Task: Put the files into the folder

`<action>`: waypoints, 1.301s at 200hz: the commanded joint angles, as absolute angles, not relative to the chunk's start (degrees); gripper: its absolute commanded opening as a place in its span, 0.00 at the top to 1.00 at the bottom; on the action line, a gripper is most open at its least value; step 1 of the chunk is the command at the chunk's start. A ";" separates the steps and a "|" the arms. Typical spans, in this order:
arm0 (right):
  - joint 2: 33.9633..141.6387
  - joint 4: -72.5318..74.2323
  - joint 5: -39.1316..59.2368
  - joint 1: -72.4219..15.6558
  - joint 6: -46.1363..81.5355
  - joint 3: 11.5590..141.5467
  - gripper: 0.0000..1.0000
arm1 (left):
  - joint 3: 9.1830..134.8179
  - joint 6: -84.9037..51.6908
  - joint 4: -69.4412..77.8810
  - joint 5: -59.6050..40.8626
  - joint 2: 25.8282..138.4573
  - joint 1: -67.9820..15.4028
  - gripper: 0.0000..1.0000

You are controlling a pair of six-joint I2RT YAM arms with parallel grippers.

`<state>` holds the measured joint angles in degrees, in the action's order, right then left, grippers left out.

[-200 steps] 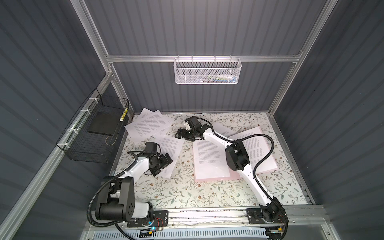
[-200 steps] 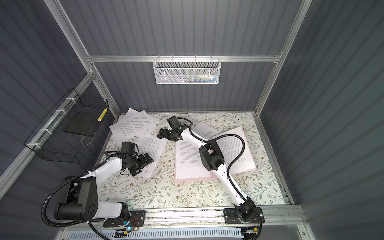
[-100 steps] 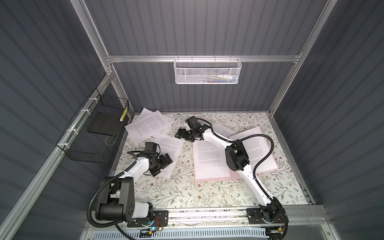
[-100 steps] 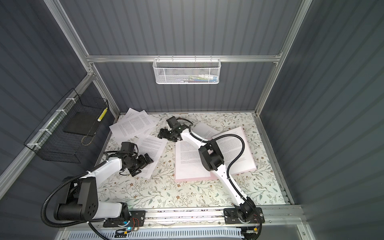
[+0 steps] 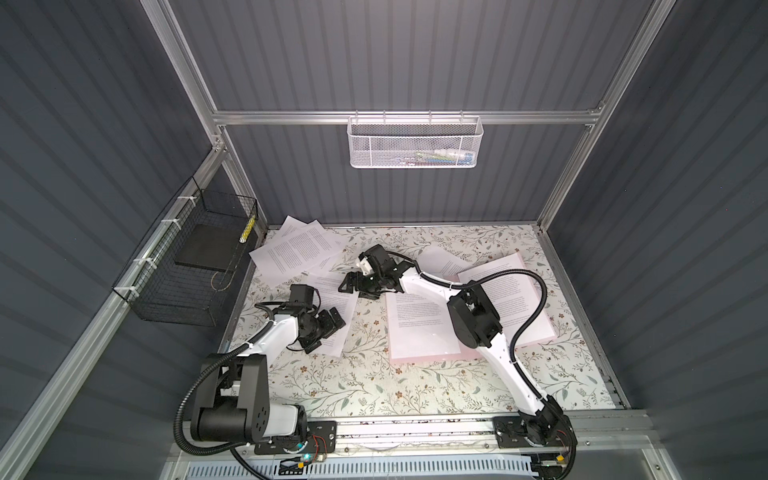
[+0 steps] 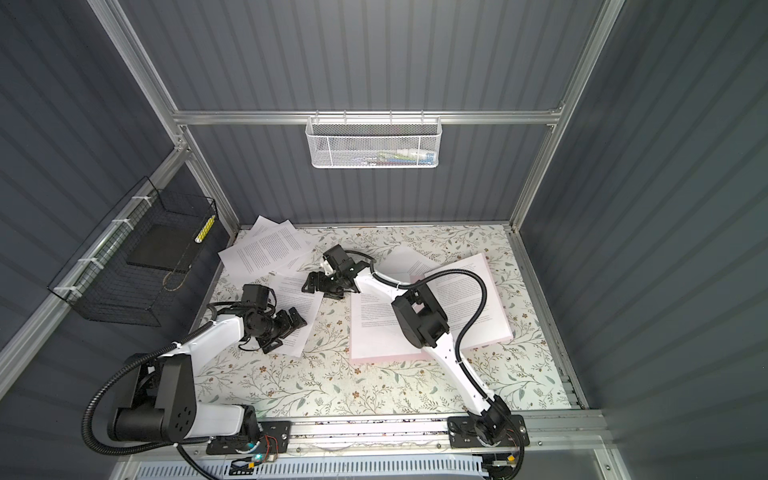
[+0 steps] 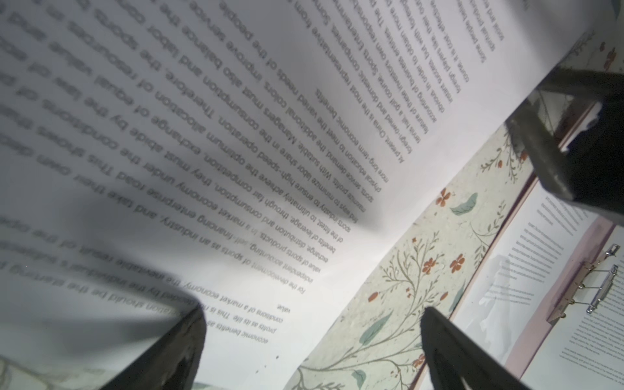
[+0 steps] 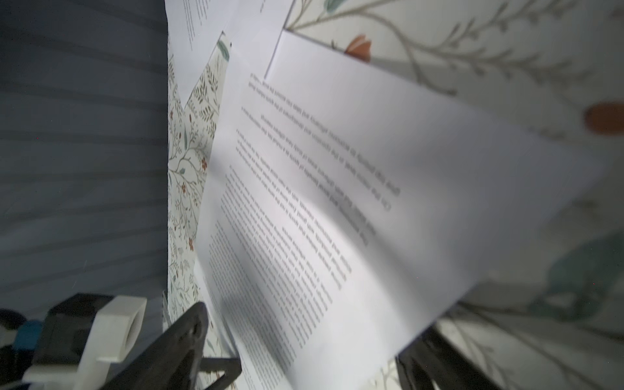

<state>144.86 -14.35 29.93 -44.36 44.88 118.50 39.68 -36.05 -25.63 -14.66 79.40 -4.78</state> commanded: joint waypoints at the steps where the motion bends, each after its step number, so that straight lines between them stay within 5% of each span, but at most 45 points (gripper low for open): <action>1: 141.02 -7.35 32.87 -44.55 45.85 113.76 0.23 | 38.71 -35.07 -27.93 -14.95 79.63 -4.41 0.00; 62: 146.08 -1.54 31.35 -44.81 47.11 116.53 0.57 | 39.11 -35.37 -28.32 -16.97 77.87 -4.31 0.00; 130: 149.31 0.23 27.95 -45.53 48.66 117.99 0.76 | 40.13 -34.99 -29.27 -16.84 77.34 -4.31 0.00; 170: 148.88 4.18 27.88 -45.70 50.00 116.01 1.00 | 40.69 -34.72 -29.14 -17.18 77.66 -4.17 0.00; 260: 138.09 16.00 24.91 -44.15 51.24 101.34 1.00 | 47.13 -36.39 -29.76 -27.95 75.63 -3.42 0.00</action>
<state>143.52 11.42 27.38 -45.06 51.22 104.95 43.16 -36.03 -28.38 -21.61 78.19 -3.70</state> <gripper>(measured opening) 0.044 0.997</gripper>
